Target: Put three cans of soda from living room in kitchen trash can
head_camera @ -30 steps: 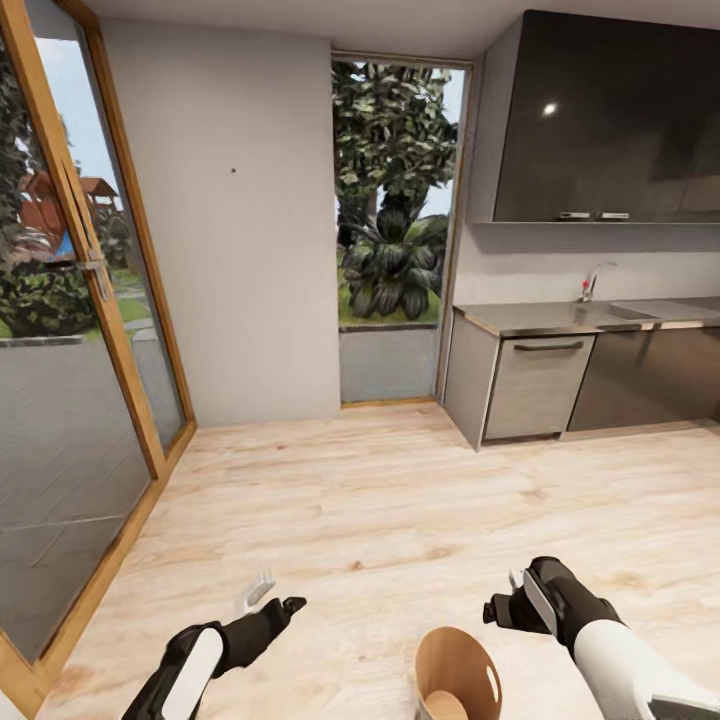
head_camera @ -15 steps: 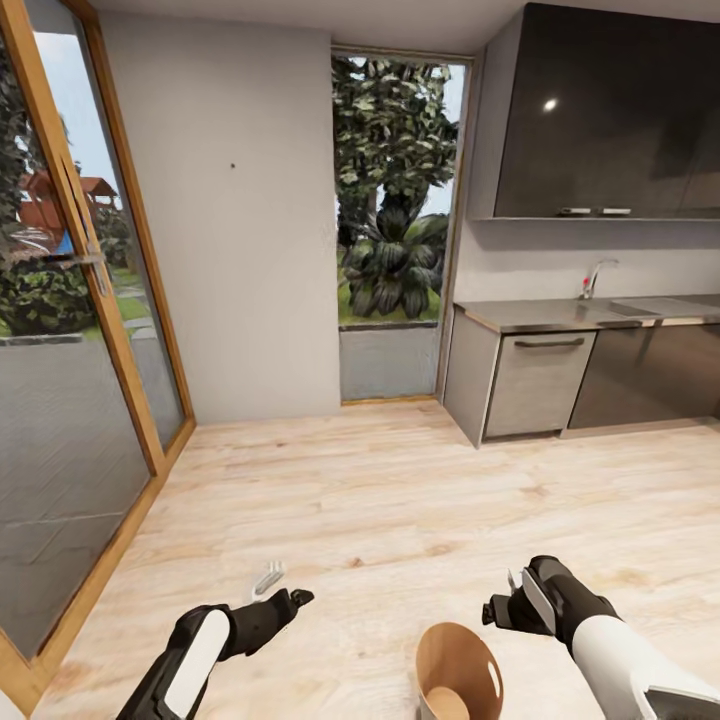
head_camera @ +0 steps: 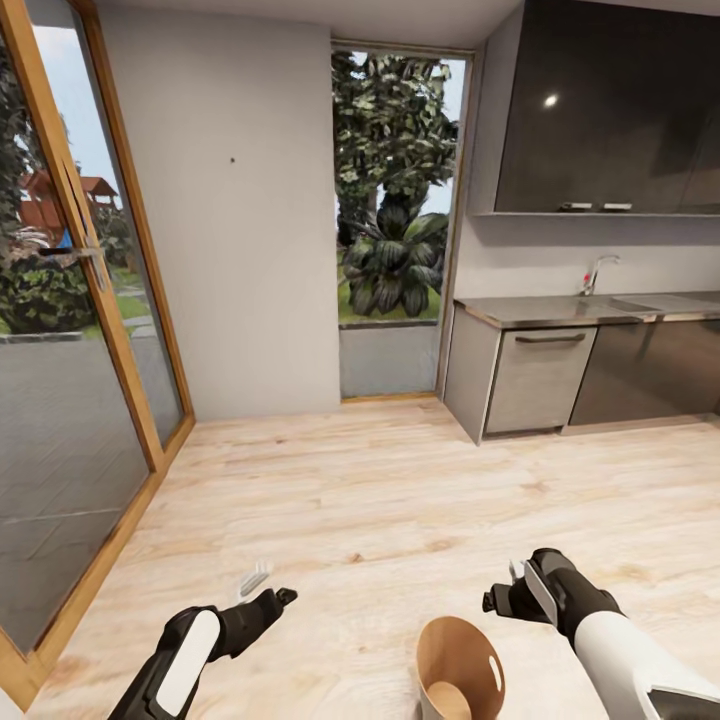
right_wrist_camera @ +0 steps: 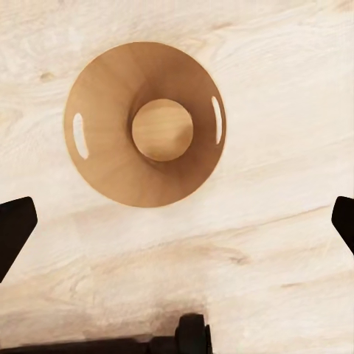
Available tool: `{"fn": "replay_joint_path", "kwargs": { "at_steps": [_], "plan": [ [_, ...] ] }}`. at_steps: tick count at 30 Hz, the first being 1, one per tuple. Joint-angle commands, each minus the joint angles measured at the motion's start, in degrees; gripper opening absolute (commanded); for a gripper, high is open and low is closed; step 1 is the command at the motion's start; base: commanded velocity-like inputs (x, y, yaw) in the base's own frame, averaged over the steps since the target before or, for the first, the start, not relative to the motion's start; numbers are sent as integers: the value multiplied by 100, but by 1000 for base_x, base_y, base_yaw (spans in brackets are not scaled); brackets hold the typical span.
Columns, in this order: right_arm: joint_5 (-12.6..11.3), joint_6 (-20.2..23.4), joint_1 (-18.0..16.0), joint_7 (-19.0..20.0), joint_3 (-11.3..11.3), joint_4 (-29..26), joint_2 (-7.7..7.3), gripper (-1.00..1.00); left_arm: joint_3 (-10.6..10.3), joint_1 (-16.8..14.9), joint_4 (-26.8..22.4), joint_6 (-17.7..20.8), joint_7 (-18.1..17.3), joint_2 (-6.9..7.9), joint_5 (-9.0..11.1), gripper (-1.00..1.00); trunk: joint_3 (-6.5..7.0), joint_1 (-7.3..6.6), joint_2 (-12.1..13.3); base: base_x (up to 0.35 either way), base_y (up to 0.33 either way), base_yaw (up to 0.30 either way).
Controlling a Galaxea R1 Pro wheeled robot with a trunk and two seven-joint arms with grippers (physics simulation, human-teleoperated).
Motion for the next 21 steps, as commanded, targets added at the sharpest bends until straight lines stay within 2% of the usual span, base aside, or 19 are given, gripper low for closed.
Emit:
{"fn": "replay_joint_path", "kwargs": {
  "at_steps": [1, 3, 5, 11, 16, 21],
  "plan": [
    [-1, -10, 0, 0, 0, -3, -6, 100, 1, 0, 2, 2, 13, 1, 1, 100, -18, 23, -42, 0, 0, 0],
    [0, -105, 0, -1, -2, -19, -18, 100, 2, -2, 6, 11, 44, 4, 1, 100, -54, 67, -122, 0, 0, 0],
    [1, -253, 0, -1, -7, -65, -31, 100, -13, -13, 15, 24, 251, -20, 5, 100, -90, 110, -202, 0, 0, 0],
    [-4, -293, 0, 9, -8, -161, -42, 100, -50, -21, 32, 22, 506, -58, 11, 100, -198, 242, -443, 0, 0, 0],
    [-7, -577, 0, 15, -9, -229, -40, 100, -303, -314, 626, -3, 587, -76, 17, 100, -288, 352, -643, 0, 0, 0],
    [-8, -725, 0, 16, -9, -238, -42, 100, -374, -434, 882, -20, 575, -83, 19, 100, -377, 462, -844, 0, 0, 0]
  ]
}}
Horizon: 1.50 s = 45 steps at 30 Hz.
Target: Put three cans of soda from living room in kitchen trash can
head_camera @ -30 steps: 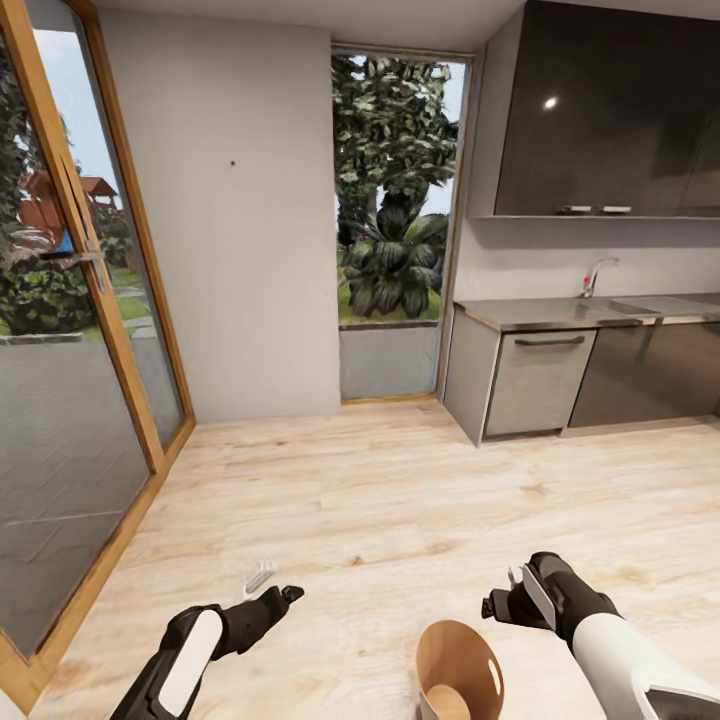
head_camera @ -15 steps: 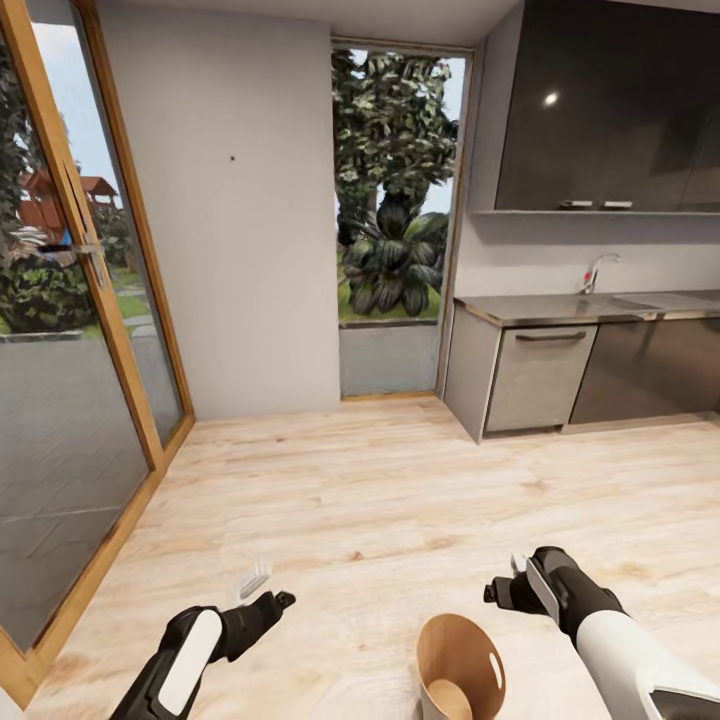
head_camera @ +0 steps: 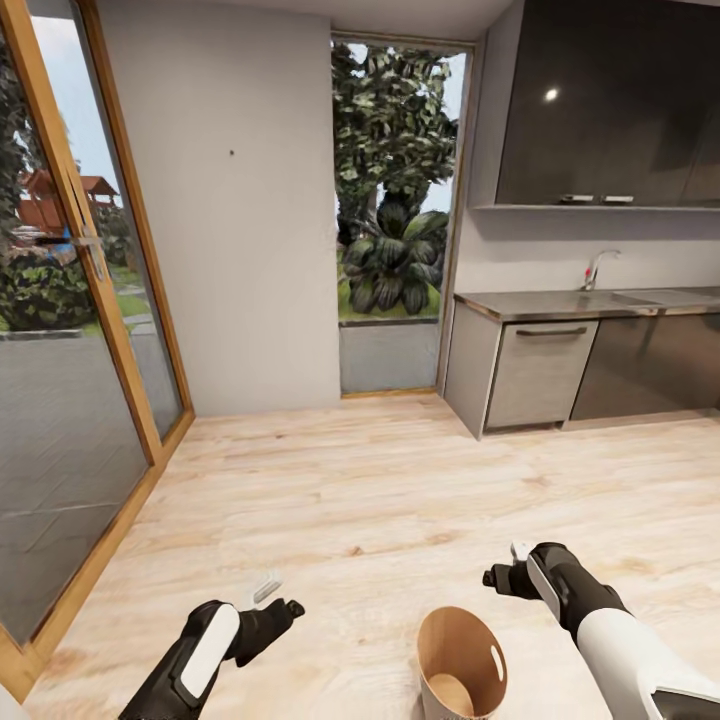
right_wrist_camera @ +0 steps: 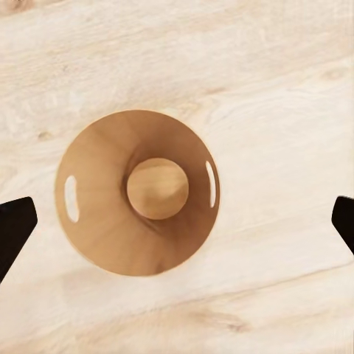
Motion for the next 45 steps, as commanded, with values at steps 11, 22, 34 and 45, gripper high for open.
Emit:
{"fn": "replay_joint_path", "kwargs": {
  "at_steps": [11, 22, 34, 45],
  "plan": [
    [5, -7, -7, -21, 0, 41, -5, 100, -26, -612, 573, -64, -205, -441, 29, 100, -198, 242, -443, 0, 0, 0],
    [-8, 229, -116, 4, -7, 34, -121, 100, -217, -961, 1502, -688, -270, -484, 14, 100, -395, 484, -884, 0, 0, 0],
    [16, 242, -132, 428, -4, 23, -163, 100, -386, -973, 1554, -714, -274, -473, 18, 100, -611, 747, -1365, 0, 0, 0],
    [17, 242, -132, 439, -5, 21, -164, 100, -391, -973, 1554, -715, -274, -473, 11, 100, -808, 989, -1806, 0, 0, 0]
  ]
}}
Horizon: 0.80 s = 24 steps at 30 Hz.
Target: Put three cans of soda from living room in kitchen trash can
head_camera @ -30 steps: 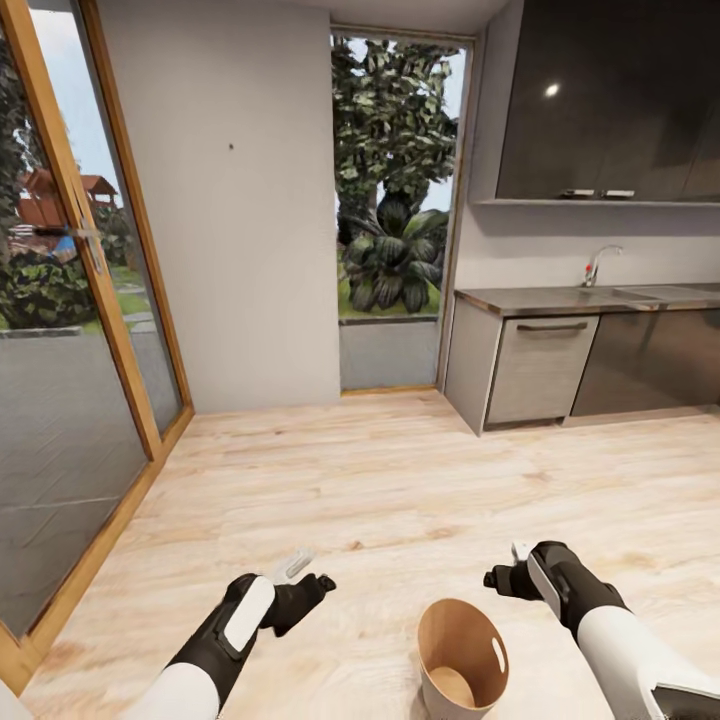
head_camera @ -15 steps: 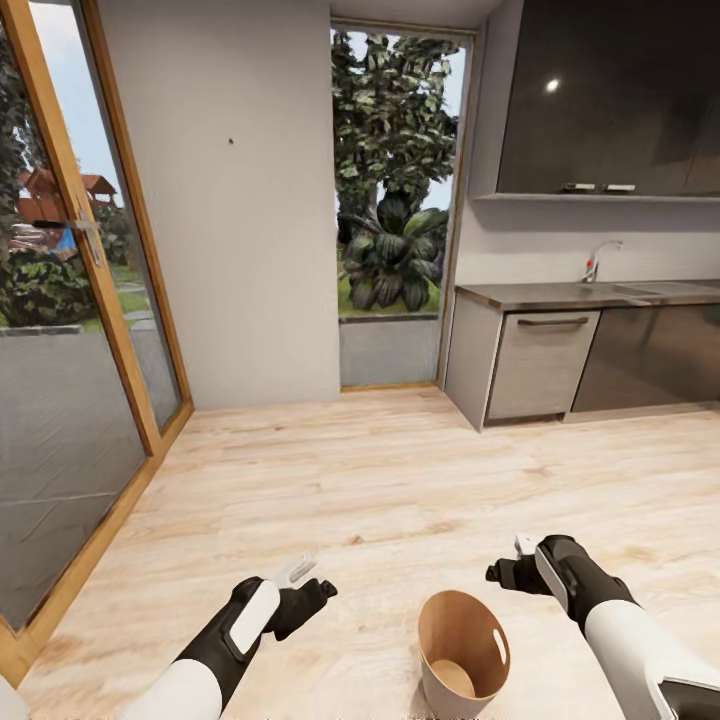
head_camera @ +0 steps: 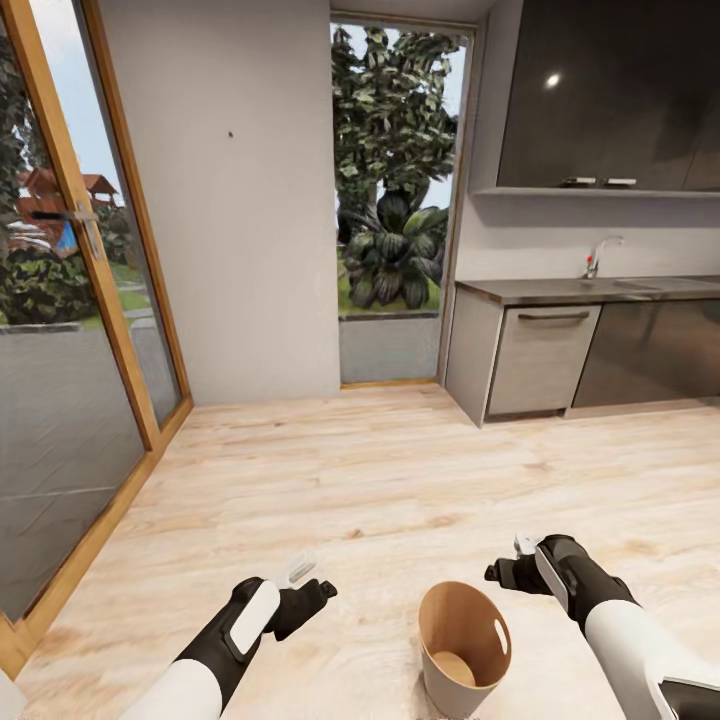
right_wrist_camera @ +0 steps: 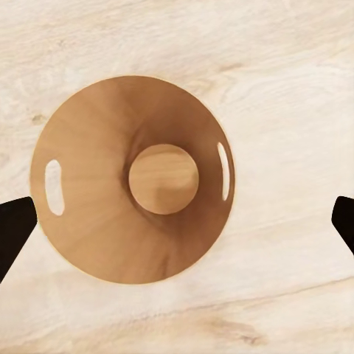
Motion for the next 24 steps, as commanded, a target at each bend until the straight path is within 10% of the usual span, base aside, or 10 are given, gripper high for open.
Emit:
{"fn": "replay_joint_path", "kwargs": {
  "at_steps": [1, 24],
  "plan": [
    [0, 0, 0, 0, -1, 1, 0, 100, -1, 0, -2, 0, 0, 0, 0, 100, -18, 23, -42, 0, 0, 0],
    [-4, 0, -8, -6, -3, 1, -8, 100, -1, 0, 1, 8, -4, 0, 0, 100, -431, 528, -964, 0, 0, 0]
  ]
}}
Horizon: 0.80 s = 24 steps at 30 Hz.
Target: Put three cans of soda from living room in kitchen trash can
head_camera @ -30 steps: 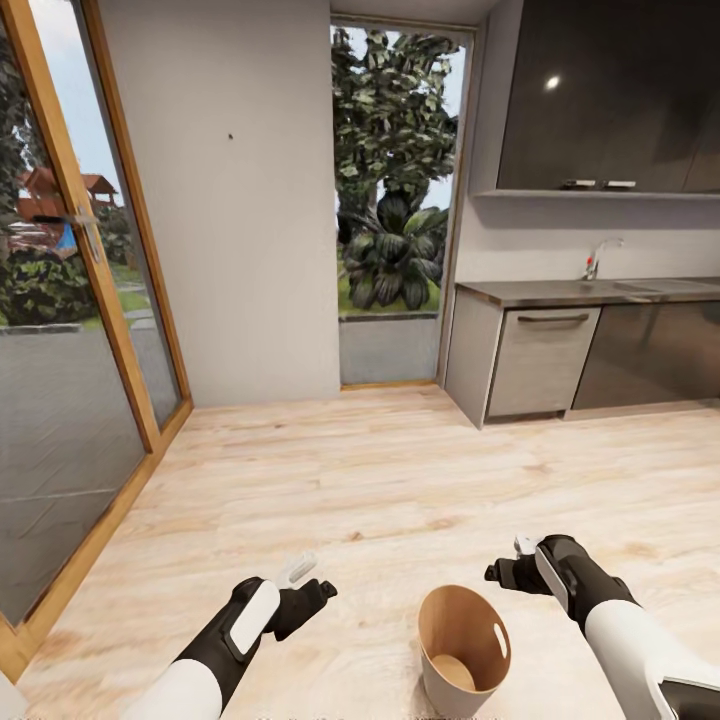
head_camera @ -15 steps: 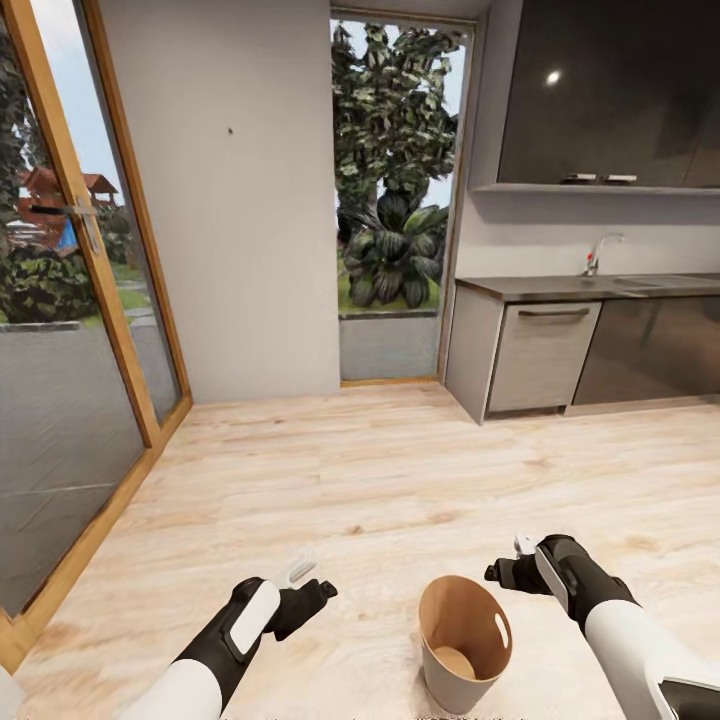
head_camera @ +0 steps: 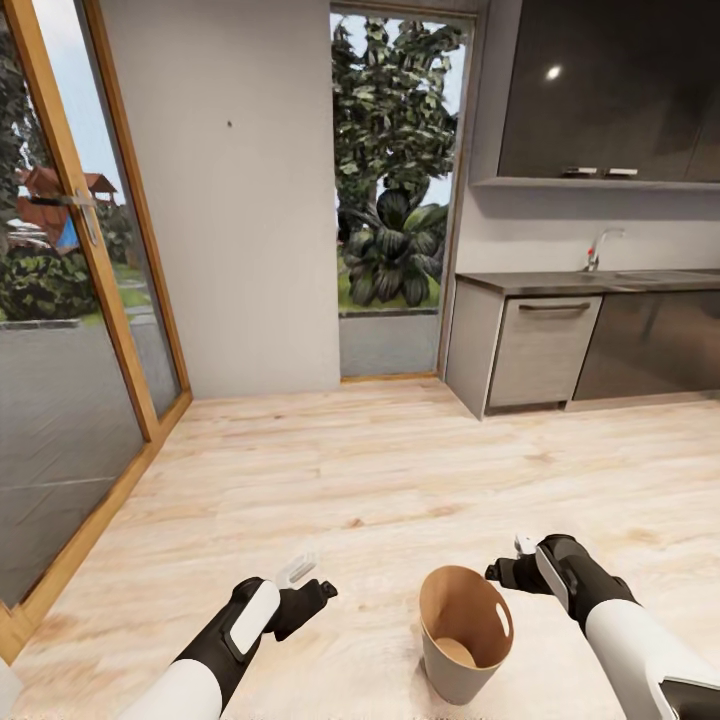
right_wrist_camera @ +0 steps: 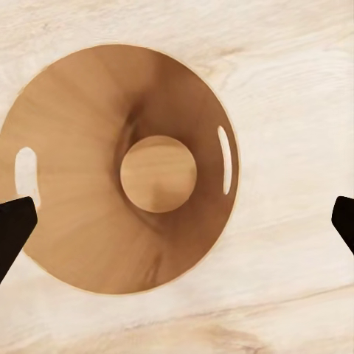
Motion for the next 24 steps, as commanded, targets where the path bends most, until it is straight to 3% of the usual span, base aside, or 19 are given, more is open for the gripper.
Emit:
{"fn": "replay_joint_path", "kwargs": {
  "at_steps": [1, 15, 18, 24],
  "plan": [
    [-4, 0, -1, -1, 0, 0, -24, 100, 1, 0, 0, 0, -3, 0, 1, 100, -18, 23, -42, 0, 0, 0],
    [-7, 3, -232, -21, -12, 60, -187, 100, 2, 0, 1, 0, -14, 0, 1, 100, -270, 330, -603, 0, 0, 0],
    [-7, 4, -237, -20, -13, 61, -191, 100, -1, 40, 10, -30, -14, 2, -1, 100, -270, 330, -603, 3, 0, 0],
    [-7, 6, -238, -23, -11, 70, -189, 100, -253, 262, 45, -121, -13, 59, -7, 100, -270, 330, -603, 162, 0, 0]
  ]
}}
